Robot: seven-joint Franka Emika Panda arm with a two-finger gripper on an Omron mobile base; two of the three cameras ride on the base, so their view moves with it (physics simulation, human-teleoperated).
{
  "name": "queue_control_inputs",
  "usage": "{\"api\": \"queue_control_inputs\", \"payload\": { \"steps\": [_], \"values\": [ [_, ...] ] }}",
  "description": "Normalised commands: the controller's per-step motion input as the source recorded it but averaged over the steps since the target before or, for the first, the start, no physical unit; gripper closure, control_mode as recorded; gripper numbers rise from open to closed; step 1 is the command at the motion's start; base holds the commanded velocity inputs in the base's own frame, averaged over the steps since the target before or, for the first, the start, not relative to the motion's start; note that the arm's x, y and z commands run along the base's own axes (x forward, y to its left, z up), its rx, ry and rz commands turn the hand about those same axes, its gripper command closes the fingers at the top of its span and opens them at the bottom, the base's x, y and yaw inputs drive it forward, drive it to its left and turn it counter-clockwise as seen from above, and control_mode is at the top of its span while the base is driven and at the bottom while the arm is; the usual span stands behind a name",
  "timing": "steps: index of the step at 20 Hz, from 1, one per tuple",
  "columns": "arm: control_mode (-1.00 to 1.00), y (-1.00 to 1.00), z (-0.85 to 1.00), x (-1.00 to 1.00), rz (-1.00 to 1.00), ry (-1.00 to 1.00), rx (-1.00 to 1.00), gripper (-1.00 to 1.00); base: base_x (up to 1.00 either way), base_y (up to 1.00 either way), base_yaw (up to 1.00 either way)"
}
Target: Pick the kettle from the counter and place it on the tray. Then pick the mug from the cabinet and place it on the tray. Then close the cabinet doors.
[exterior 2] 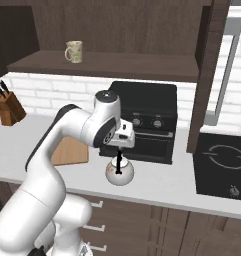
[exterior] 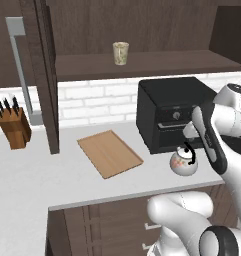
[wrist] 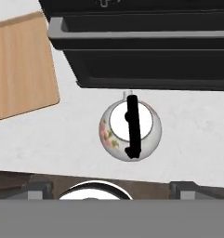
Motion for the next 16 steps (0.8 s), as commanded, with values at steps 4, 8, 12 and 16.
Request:
{"api": "queue_control_inputs", "payload": {
  "steps": [4, 8, 12, 16],
  "values": [
    [-1.0, -0.23, -0.45, 0.15, 0.0, 0.07, 0.0, -1.0, 0.0, 0.0, 0.0],
    [-1.0, -0.02, -0.39, 0.25, 0.0, 0.06, 0.03, -1.0, 0.0, 0.0, 0.0],
    [-1.0, 0.0, -0.51, 0.36, 0.0, 0.04, 0.01, -1.0, 0.0, 0.0, 0.0],
    [-1.0, -0.07, -0.43, 0.29, 0.01, 0.03, 0.05, -1.0, 0.0, 0.0, 0.0]
  ]
}}
